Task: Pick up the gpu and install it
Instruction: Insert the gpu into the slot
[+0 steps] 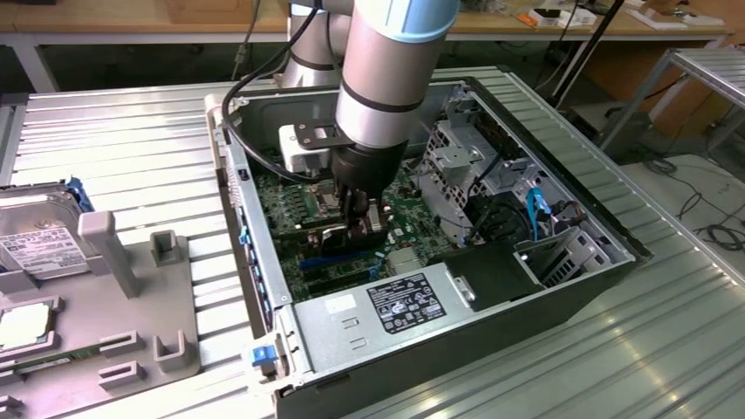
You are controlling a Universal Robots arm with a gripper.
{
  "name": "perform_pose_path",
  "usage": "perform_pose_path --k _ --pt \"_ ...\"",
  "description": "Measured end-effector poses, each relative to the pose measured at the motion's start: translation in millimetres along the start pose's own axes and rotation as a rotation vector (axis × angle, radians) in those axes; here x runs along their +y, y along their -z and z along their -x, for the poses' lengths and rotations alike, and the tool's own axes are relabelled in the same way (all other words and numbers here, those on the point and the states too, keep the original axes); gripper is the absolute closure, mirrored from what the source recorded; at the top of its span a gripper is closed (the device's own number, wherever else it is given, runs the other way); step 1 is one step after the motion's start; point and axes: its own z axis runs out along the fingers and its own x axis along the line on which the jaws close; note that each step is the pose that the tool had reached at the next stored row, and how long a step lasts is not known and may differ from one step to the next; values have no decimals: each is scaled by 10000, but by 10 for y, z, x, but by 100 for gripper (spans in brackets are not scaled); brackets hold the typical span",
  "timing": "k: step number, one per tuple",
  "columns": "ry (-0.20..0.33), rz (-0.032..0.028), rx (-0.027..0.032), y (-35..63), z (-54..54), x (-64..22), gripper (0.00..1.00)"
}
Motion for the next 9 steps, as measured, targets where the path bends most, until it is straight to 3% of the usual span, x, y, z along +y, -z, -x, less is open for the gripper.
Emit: perform_pose_path --k 9 --pt "2 1 3 -25 -1 -1 73"
